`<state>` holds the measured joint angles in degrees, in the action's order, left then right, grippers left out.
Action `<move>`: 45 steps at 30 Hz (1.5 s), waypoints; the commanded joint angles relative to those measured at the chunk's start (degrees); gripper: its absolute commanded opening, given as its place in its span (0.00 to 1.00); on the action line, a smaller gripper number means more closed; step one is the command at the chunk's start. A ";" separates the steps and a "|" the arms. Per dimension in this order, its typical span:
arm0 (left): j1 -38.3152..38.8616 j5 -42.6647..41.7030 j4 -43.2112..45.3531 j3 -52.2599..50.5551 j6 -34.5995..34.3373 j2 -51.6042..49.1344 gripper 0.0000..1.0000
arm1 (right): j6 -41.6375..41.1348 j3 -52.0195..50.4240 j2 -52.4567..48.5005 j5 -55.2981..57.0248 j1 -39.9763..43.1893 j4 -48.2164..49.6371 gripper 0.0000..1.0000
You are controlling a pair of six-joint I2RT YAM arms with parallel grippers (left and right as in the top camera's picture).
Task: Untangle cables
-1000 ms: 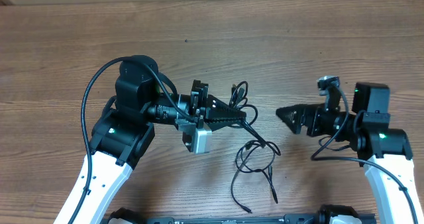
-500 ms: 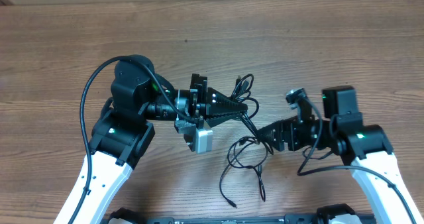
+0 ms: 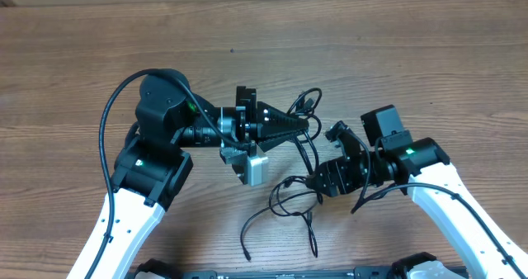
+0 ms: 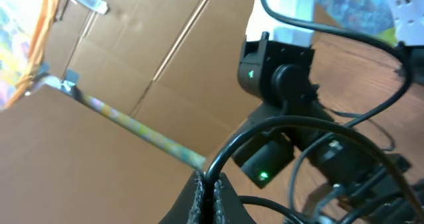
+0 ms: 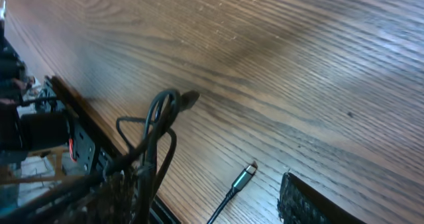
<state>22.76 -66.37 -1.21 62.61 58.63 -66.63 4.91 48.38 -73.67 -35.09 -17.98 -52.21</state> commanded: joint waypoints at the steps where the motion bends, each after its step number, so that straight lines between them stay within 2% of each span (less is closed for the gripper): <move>1: -0.26 1.44 1.99 0.90 -0.59 1.07 0.04 | 1.66 1.40 -0.02 0.57 -0.72 0.09 0.68; 5: -0.26 1.44 5.03 0.90 -2.86 1.07 0.04 | 3.39 0.92 -0.02 0.59 -0.72 0.46 0.68; 6: -0.26 1.42 6.16 0.90 -4.22 1.07 0.04 | 3.34 0.46 -0.02 0.55 -0.72 1.11 0.64; 8: -0.26 1.40 6.62 0.90 -5.11 1.07 0.04 | 3.34 0.11 -0.02 0.57 -0.72 1.66 0.44; 9: -0.26 1.36 6.43 0.90 -5.18 1.07 0.04 | 3.30 -0.04 -0.02 0.55 -0.72 2.34 0.25; 10: -0.26 1.36 6.38 0.90 -5.60 1.07 0.04 | 3.26 -0.04 -0.02 0.52 -0.72 2.80 0.15; 11: -0.26 1.36 6.40 0.90 -6.23 1.07 0.04 | 2.89 -0.04 -0.02 0.55 -0.72 3.39 0.06; 12: -0.26 1.33 6.40 0.90 -6.62 1.07 0.04 | 2.51 -0.04 -0.02 0.52 -0.72 4.04 0.04; 22: -0.26 1.40 2.82 0.90 -8.85 1.07 0.05 | -3.08 0.44 0.04 2.89 2.19 8.04 0.04; 23: -0.26 1.40 1.75 0.90 -9.46 1.07 0.12 | -3.87 0.61 0.04 2.86 3.08 8.66 0.04; 24: -0.26 1.38 0.66 0.90 -10.27 1.07 0.38 | -4.63 0.87 0.04 2.86 3.87 9.20 0.04; 25: -0.26 1.38 -0.55 0.90 -11.02 1.07 1.00 | -5.18 1.11 0.04 2.71 4.70 9.84 0.04; 32: -0.26 1.33 -7.37 0.90 -13.51 1.07 1.00 | -5.16 2.25 0.04 -3.61 10.03 13.90 0.04; 38: -0.26 1.46 -8.02 0.90 -21.68 1.07 1.00 | -5.16 2.27 0.04 -3.61 11.89 14.05 0.04; 42: -0.26 2.29 -10.73 0.87 -22.86 1.07 1.00 | -5.11 2.27 0.13 -4.52 12.48 14.88 0.04; 45: -0.26 5.75 -14.99 0.87 -22.88 1.05 1.00 | -5.09 2.27 0.70 -9.16 12.87 18.56 0.04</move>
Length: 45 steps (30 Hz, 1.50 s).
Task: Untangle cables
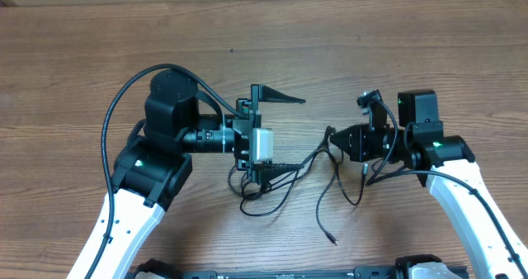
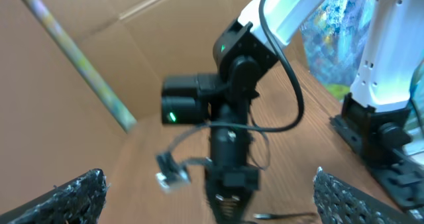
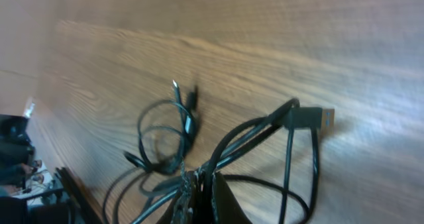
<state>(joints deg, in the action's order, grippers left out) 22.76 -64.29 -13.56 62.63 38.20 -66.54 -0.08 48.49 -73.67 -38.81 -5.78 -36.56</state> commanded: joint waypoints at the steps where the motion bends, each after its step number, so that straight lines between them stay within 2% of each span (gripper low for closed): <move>1: -0.26 5.84 -4.74 0.85 -2.47 0.96 1.00 | -0.11 2.16 1.11 -7.41 0.85 4.66 0.04; 5: -0.26 13.11 -10.64 0.85 -4.48 0.96 1.00 | -0.17 2.16 3.13 -15.10 1.88 11.37 0.04; 9: -0.26 21.59 -13.03 0.85 -11.15 0.96 1.00 | -3.04 2.16 5.57 -16.57 3.72 14.99 0.04; 14: -0.26 22.91 -13.64 0.85 -11.67 0.96 1.00 | -3.15 2.16 6.21 -16.20 5.01 14.16 0.04; 22: -0.24 22.91 -13.75 0.85 -11.67 -0.15 1.00 | -3.15 2.16 6.01 -4.13 4.87 6.84 0.06; 24: -0.26 22.95 -14.49 0.85 -11.67 -0.74 1.00 | -3.17 2.16 5.70 0.26 4.87 5.31 0.20; 26: -0.26 22.95 -15.89 0.85 -11.67 -1.66 1.00 | -3.15 2.16 4.92 3.37 4.87 3.74 0.25; 27: -0.26 22.95 -16.57 0.85 -11.67 -2.16 1.00 | -3.15 2.16 4.42 3.82 4.87 3.10 0.33; 29: -0.22 22.88 -18.10 0.85 -11.82 -3.63 1.00 | -3.15 2.16 3.17 3.69 4.81 1.95 0.37; 32: -0.24 22.95 -18.53 0.85 -16.06 -7.82 1.00 | -3.15 2.16 0.59 3.63 4.11 1.14 0.48; 39: -0.17 22.67 -14.43 0.85 -33.03 -17.20 1.00 | -3.15 2.16 -1.31 5.33 3.87 1.29 0.50; 40: -0.07 22.38 -13.77 0.85 -35.71 -18.25 1.00 | -3.15 2.16 -1.40 5.66 3.87 1.29 0.55; 44: 0.68 22.29 -10.80 0.85 -47.69 -21.79 1.00 | -3.15 2.16 -1.66 5.49 3.87 1.29 0.99; 45: 0.87 22.27 -10.25 0.85 -50.45 -22.36 1.00 | -3.15 2.16 -1.68 4.37 3.85 1.27 1.00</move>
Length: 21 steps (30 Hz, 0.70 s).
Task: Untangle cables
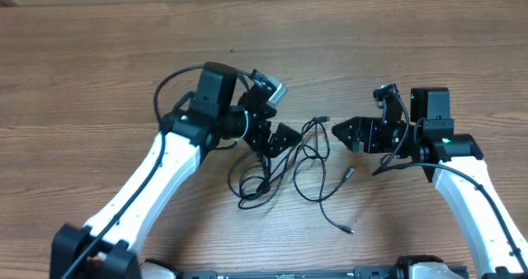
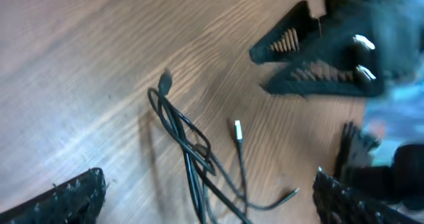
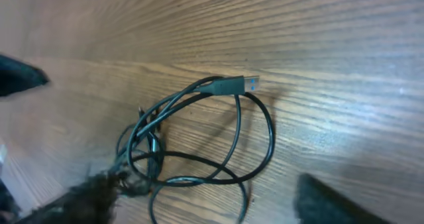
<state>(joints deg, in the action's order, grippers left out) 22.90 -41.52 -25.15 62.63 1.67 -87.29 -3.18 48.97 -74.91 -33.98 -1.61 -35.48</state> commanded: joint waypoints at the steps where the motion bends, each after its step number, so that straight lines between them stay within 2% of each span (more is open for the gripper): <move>1: 0.85 -0.48 1.75 0.85 -16.28 -1.99 1.00 | -0.04 1.68 -0.44 -2.03 -0.31 -0.02 1.00; 4: 0.92 -0.48 2.93 0.85 -20.35 -2.29 1.00 | -0.04 1.68 -0.44 -5.79 -0.33 -0.90 1.00; 7: 0.92 -0.04 3.37 0.85 -20.57 -2.29 1.00 | -0.04 1.66 -0.48 -6.16 -0.33 -1.27 1.00; 12: 0.92 6.62 1.64 0.85 -20.57 -2.34 1.00 | -0.11 1.64 -1.46 -5.44 -0.33 -1.25 1.00; 18: 1.14 12.55 -2.32 0.85 -20.52 -2.36 1.00 | -9.25 1.62 -4.85 8.98 -0.31 -0.52 1.00; 21: 1.62 14.32 -3.89 0.85 -20.48 -2.47 0.93 | -11.69 1.62 -7.52 9.88 -0.33 2.99 1.00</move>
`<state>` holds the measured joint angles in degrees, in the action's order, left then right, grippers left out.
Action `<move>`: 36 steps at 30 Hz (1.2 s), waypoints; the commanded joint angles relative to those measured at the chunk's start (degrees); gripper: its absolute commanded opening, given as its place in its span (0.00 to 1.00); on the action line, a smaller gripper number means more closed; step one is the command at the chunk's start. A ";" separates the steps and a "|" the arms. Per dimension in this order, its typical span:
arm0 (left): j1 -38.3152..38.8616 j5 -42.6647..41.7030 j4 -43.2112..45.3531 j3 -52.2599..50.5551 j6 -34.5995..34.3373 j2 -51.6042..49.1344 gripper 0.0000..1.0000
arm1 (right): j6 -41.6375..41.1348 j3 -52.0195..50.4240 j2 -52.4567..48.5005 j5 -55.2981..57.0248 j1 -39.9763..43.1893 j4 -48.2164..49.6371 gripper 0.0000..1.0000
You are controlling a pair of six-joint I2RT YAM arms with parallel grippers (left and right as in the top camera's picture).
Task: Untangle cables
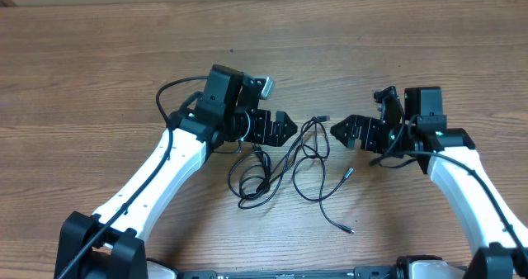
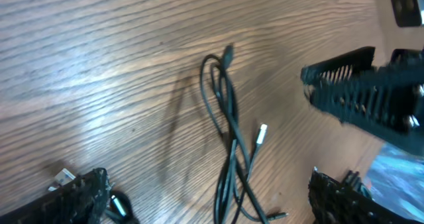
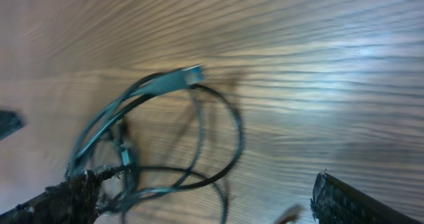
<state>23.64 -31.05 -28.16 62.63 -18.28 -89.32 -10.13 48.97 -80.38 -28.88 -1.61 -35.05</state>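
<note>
A loose tangle of thin black cables (image 1: 290, 159) lies flat on the wooden table, with loops at the left and free plug ends (image 1: 349, 173) trailing right and toward the front. My left gripper (image 1: 282, 127) stands open just left of the tangle's top; its wrist view shows the crossed cable strands (image 2: 225, 128) between its fingers (image 2: 76, 197). My right gripper (image 1: 340, 131) is open too, right of the tangle and facing it. In its wrist view a cable loop with a USB plug (image 3: 190, 73) lies ahead of its fingers (image 3: 358, 204). Neither gripper holds anything.
The wooden table (image 1: 412, 48) stretches around the cables. The left arm (image 1: 157, 172) and the right arm (image 1: 462, 180) reach in from the front corners. A white camera block (image 1: 262, 87) sits on the left wrist.
My left gripper has swung to point right, level with the tangle's top. The right gripper has barely shifted. Both stay open, and the cables lie as they did.
Both grippers were first shut on the bunched cables held between them. Then the left was open, and the right, further right, was still shut on the cables, which hung spread out. After that both were open with the cables lying on the table, as now.
</note>
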 commanded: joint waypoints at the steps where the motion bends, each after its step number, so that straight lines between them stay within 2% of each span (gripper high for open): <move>1: 1.07 4.48 -1.36 0.85 -0.55 -0.44 0.93 | -5.53 1.62 -2.73 4.85 -0.33 3.80 1.00; 7: 3.04 8.76 -4.17 0.85 -0.55 -1.86 0.91 | -6.84 1.62 -7.23 4.87 -0.37 9.81 1.00; 11: 4.76 8.52 -4.17 0.85 -0.55 -4.04 0.83 | -6.84 1.62 -9.11 4.87 -0.37 13.49 1.00; 18: 8.39 8.07 -3.23 0.85 -0.59 -6.05 0.87 | -6.82 1.62 -9.40 8.02 -0.94 17.49 1.00; 20: 9.25 7.87 -1.92 0.85 -0.61 -6.05 0.90 | -6.78 1.62 -9.40 8.98 -1.55 17.57 1.00; 27: 10.19 5.70 2.80 0.85 -1.95 -6.05 0.91 | -6.14 1.62 -9.44 12.81 -5.73 16.06 1.00; 31: 10.14 5.57 3.63 0.85 -2.14 -6.05 0.91 | -6.19 1.62 -9.44 17.31 -7.10 11.93 1.00; 36: 10.14 5.55 3.67 0.85 -2.16 -6.05 0.91 | -6.16 1.57 -9.44 17.66 -7.13 10.19 1.00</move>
<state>33.74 -24.64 -24.62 62.63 -19.59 -94.85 -16.45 48.97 -89.56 -13.43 -8.71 -24.93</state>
